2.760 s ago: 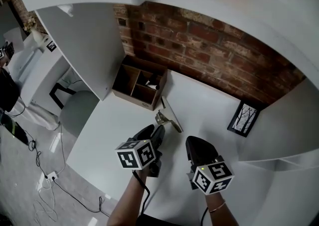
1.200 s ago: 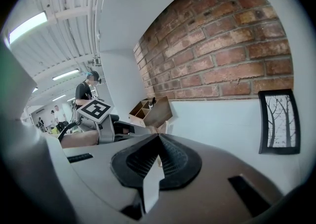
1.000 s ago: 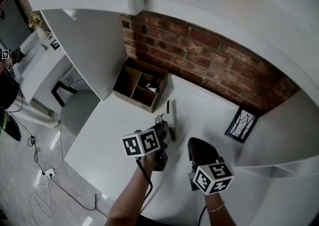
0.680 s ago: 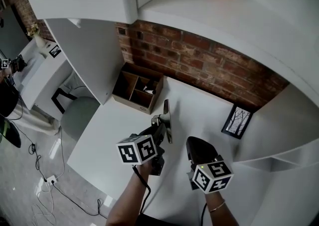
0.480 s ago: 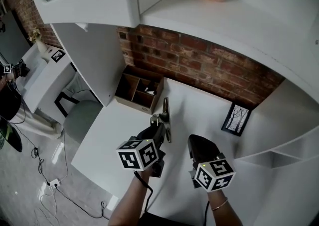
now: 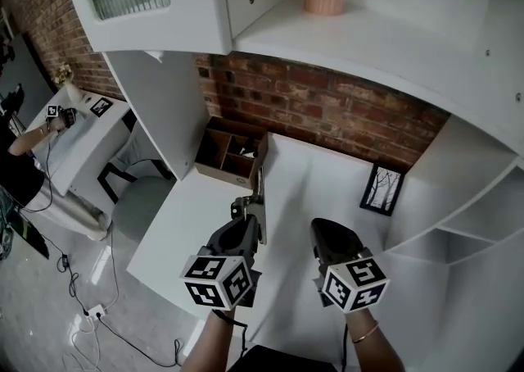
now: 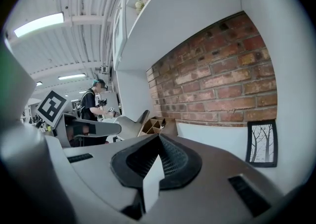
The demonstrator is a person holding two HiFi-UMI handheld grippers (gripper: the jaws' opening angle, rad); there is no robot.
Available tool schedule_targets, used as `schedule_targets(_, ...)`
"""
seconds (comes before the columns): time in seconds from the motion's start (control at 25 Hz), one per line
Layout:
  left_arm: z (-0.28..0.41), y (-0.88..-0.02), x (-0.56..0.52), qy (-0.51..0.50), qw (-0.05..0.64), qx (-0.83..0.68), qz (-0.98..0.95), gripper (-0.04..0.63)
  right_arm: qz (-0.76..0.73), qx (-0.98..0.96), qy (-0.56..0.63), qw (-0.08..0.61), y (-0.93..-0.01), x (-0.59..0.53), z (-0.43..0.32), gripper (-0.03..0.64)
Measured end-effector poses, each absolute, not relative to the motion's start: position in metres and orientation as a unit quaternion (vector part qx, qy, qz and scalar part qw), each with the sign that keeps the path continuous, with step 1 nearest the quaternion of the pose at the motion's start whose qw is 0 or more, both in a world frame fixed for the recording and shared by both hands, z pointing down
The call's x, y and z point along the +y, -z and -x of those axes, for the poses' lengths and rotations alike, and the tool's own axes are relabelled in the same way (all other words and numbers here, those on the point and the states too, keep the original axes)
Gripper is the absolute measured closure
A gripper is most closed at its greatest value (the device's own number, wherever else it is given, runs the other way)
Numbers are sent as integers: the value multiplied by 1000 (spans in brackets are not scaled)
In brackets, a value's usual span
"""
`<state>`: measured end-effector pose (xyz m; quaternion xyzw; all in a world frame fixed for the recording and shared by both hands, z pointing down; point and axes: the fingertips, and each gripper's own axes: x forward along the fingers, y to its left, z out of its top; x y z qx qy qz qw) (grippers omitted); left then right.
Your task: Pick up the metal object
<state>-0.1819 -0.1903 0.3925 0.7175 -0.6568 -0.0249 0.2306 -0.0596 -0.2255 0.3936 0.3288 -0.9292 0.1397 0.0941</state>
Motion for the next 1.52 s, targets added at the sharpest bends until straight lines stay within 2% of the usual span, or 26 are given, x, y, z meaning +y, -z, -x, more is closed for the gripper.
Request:
schedule_targets(0.32,184,-370,-148,-25,154,-676,-720,580,-321,-936,-118,83,-376,-198,60,612)
schedule_targets(0.56,181,-360,-121,-39,128,-681,-720,580,-317,-941,-94,72,-363,-179,56,612)
schedule_targets(1.04,178,-338,-86,-40,88,-696,-712,580,-308,-948,-65,50,-344,-151,52,614)
schedule_targets(1.52,174,-335,-65,-51,83,-700,-708,580,-311,-948,-61,43,-334,-134,44,612)
